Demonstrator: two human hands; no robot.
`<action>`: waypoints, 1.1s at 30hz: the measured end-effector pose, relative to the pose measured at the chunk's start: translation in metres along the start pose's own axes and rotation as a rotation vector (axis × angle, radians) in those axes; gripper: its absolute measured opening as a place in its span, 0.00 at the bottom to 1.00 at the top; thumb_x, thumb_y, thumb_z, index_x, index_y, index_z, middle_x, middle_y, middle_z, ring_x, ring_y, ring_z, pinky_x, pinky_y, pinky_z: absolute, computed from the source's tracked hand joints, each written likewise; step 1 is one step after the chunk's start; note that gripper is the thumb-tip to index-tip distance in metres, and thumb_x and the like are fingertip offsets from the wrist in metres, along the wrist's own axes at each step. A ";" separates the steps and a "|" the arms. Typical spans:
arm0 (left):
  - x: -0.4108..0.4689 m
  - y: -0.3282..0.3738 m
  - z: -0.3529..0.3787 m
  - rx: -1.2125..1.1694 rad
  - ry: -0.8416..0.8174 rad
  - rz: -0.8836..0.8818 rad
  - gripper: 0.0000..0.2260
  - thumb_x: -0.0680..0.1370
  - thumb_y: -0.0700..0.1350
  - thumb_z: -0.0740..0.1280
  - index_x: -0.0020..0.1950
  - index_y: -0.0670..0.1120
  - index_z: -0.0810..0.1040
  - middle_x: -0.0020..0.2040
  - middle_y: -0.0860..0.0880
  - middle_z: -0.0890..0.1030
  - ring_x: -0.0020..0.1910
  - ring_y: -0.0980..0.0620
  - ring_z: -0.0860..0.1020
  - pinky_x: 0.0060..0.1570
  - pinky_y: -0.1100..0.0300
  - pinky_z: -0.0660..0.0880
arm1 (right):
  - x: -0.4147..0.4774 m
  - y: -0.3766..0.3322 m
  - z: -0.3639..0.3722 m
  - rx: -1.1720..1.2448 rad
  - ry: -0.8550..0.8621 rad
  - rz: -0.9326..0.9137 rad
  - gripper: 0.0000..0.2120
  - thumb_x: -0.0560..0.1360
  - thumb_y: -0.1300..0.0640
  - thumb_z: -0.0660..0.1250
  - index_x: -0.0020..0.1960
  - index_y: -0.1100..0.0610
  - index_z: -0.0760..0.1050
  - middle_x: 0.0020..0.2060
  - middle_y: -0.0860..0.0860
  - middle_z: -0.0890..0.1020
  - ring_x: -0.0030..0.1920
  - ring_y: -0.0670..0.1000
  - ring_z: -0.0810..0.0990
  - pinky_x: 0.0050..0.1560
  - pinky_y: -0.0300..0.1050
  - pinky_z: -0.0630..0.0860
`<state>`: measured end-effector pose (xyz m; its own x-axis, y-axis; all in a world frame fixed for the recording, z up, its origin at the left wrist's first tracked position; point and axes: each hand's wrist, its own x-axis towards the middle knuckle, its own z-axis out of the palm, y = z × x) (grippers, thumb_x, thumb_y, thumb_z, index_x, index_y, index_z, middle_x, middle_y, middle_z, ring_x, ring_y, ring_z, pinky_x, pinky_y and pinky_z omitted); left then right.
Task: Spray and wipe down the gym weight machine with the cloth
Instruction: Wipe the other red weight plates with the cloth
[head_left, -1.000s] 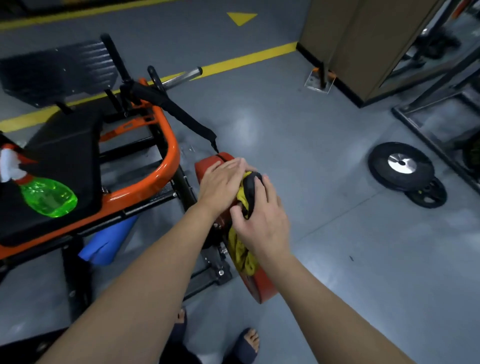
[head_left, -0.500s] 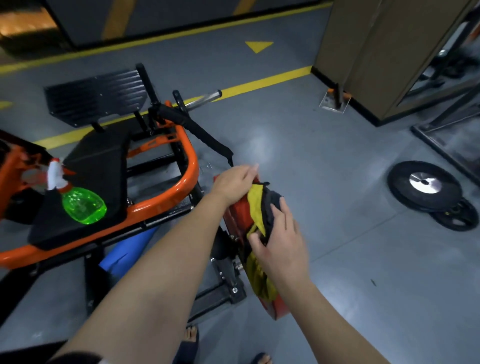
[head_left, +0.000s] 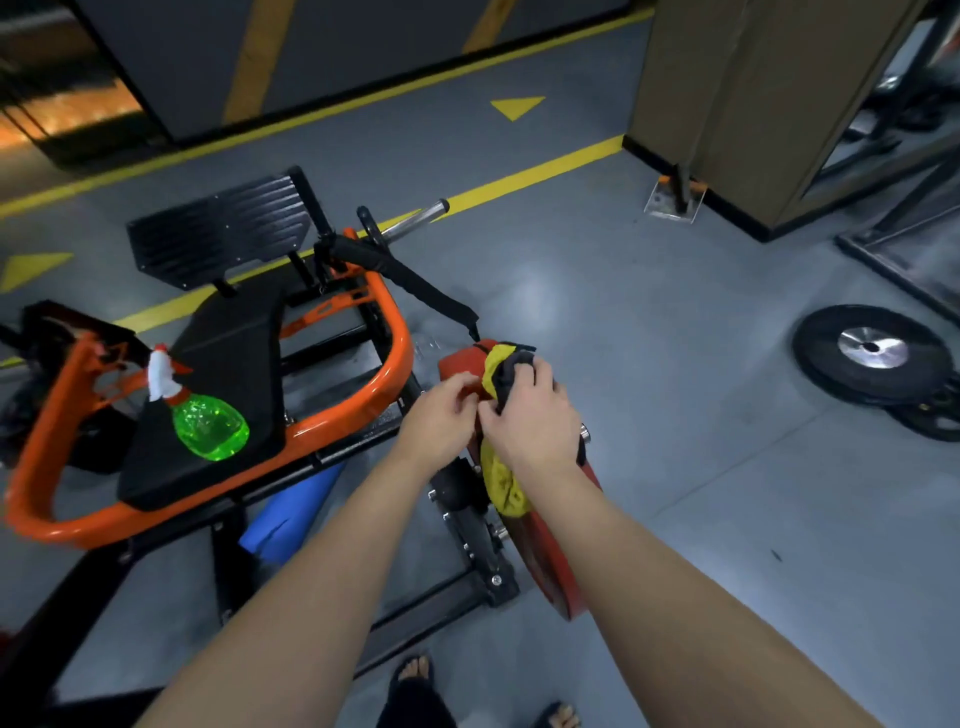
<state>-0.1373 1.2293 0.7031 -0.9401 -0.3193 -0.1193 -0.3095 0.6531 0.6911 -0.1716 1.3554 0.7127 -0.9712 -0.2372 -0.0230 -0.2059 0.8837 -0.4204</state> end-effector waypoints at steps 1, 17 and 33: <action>0.000 -0.003 0.004 0.027 -0.040 -0.022 0.18 0.86 0.45 0.58 0.75 0.51 0.73 0.75 0.53 0.73 0.73 0.52 0.71 0.72 0.57 0.67 | 0.003 -0.002 0.000 0.009 -0.005 -0.004 0.27 0.76 0.44 0.64 0.70 0.58 0.69 0.76 0.55 0.67 0.64 0.62 0.74 0.57 0.54 0.75; 0.014 -0.030 -0.007 0.045 -0.221 0.062 0.19 0.86 0.56 0.56 0.77 0.66 0.66 0.79 0.69 0.57 0.75 0.56 0.69 0.68 0.57 0.69 | -0.034 0.030 0.029 0.045 0.165 -0.047 0.41 0.64 0.40 0.74 0.71 0.58 0.72 0.74 0.57 0.72 0.64 0.62 0.78 0.55 0.55 0.80; 0.012 -0.049 -0.031 -0.261 0.266 -0.089 0.15 0.83 0.41 0.63 0.68 0.49 0.81 0.66 0.53 0.81 0.65 0.57 0.78 0.69 0.61 0.72 | 0.072 -0.036 0.026 -0.134 -0.017 -0.074 0.38 0.72 0.34 0.65 0.69 0.62 0.74 0.73 0.57 0.73 0.81 0.59 0.56 0.81 0.63 0.45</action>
<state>-0.1294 1.1727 0.6899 -0.8305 -0.5565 -0.0219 -0.3096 0.4287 0.8487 -0.2306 1.2961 0.7021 -0.9510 -0.3090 -0.0122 -0.2917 0.9094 -0.2963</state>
